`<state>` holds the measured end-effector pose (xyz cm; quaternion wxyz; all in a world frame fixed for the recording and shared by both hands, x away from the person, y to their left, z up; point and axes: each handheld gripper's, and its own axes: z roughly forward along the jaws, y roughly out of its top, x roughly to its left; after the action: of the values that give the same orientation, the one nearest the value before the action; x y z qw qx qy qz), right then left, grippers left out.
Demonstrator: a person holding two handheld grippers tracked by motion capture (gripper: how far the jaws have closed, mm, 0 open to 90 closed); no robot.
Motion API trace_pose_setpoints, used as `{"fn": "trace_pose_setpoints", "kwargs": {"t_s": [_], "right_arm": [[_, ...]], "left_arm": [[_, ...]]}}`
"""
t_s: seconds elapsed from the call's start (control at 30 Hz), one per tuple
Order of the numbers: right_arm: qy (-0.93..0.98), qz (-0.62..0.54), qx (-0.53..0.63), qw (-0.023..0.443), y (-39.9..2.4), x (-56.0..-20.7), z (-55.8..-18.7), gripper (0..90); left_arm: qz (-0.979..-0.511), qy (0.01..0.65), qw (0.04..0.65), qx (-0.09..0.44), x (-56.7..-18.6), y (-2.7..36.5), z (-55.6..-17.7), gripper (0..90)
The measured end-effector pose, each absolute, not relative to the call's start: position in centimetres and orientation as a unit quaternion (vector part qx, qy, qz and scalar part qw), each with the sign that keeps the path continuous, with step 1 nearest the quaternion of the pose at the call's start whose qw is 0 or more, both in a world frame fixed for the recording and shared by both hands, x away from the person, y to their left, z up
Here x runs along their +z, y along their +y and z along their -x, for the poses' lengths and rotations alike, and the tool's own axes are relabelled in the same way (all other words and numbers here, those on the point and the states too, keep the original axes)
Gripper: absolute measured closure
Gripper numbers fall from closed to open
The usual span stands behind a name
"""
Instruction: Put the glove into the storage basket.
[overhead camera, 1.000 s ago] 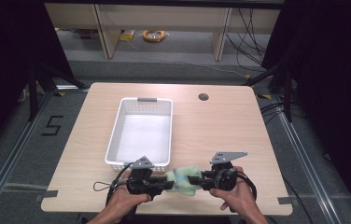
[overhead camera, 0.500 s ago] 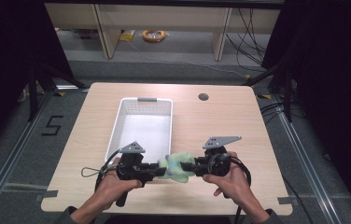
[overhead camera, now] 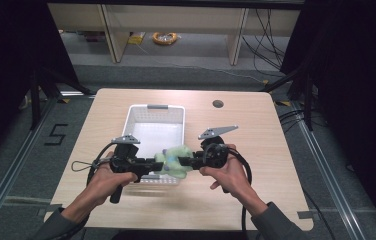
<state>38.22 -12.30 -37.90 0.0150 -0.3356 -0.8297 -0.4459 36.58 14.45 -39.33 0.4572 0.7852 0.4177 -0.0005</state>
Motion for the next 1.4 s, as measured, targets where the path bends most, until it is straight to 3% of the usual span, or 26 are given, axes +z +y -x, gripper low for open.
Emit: {"fn": "trace_pose_setpoints", "kwargs": {"t_s": [0.5, 1.03, 1.4], "right_arm": [[-0.837, 0.351, -0.418, 0.037, -7.1, -40.3, -42.8, 71.7], [-0.848, 0.385, -0.360, 0.056, -4.4, -43.5, -44.4, 70.4], [-0.867, 0.380, -0.320, 0.042, -3.4, -44.8, -44.9, 65.7]], "left_arm": [[-0.772, 0.474, 0.425, -0.004, -41.6, 18.4, -39.8, 71.8], [-0.792, 0.488, 0.367, -0.002, -44.5, 19.4, -41.3, 71.4], [-0.796, 0.496, 0.348, -0.004, -45.5, 19.3, -41.7, 70.5]]}}
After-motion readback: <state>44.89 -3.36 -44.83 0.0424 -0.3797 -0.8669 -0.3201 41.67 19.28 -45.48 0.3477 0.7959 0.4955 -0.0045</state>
